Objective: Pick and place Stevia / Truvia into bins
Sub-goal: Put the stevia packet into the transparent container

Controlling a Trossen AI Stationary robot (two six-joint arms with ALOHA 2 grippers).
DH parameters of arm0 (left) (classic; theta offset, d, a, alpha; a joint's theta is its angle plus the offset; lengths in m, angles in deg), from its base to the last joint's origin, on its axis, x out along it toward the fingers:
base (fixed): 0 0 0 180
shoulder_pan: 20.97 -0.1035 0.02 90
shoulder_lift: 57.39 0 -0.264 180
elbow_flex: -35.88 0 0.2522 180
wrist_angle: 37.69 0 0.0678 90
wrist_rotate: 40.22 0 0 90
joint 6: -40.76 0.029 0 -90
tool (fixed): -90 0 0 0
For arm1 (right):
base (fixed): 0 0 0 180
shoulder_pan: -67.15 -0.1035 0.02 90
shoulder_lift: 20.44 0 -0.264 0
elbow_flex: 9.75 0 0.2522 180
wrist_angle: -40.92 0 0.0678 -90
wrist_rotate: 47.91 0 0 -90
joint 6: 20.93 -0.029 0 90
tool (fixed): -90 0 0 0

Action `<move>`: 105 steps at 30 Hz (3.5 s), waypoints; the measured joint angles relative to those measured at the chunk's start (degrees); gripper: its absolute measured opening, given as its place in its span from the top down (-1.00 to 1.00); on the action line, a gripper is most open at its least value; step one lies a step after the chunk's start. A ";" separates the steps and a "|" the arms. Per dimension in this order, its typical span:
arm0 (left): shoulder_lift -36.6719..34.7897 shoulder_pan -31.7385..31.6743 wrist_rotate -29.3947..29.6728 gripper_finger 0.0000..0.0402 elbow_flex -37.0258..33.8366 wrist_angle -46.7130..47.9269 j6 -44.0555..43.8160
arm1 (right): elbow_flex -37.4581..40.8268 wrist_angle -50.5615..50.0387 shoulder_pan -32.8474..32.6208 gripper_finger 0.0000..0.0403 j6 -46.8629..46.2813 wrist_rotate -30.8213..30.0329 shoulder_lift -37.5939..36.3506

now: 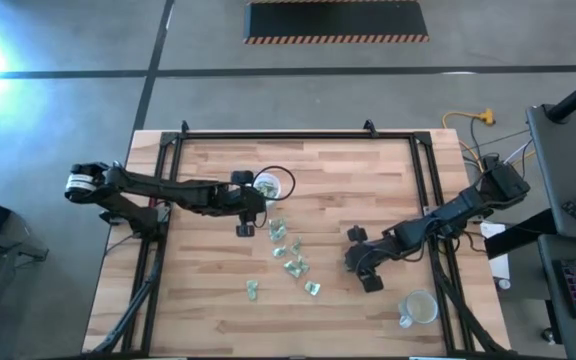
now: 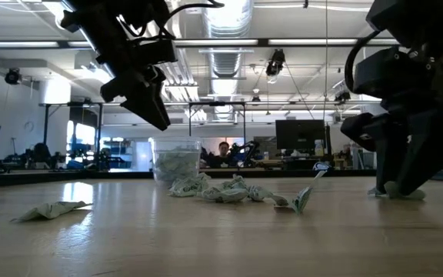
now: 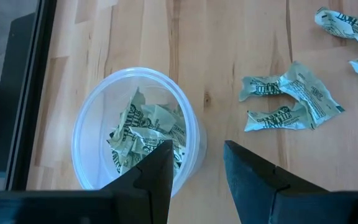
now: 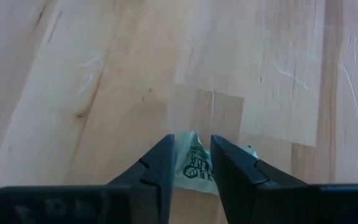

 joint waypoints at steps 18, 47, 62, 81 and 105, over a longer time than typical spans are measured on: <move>-1.80 0.66 1.48 0.38 0.45 -0.62 0.03 | -1.49 -0.06 -0.09 0.96 8.10 -4.66 -0.15; -29.97 7.82 13.59 0.38 -15.53 -0.62 -4.95 | -4.88 44.17 27.67 0.96 36.76 9.56 -0.22; -31.07 7.80 13.46 0.38 -16.40 -0.35 -5.84 | -17.30 50.66 32.69 0.96 34.26 12.86 18.91; -31.23 7.87 13.49 0.38 -16.80 -0.51 -5.81 | -37.38 28.13 37.94 0.96 25.38 16.83 30.51; -27.53 7.87 4.76 0.38 -16.97 -1.62 -5.94 | -32.40 17.29 35.93 0.16 34.82 17.49 19.86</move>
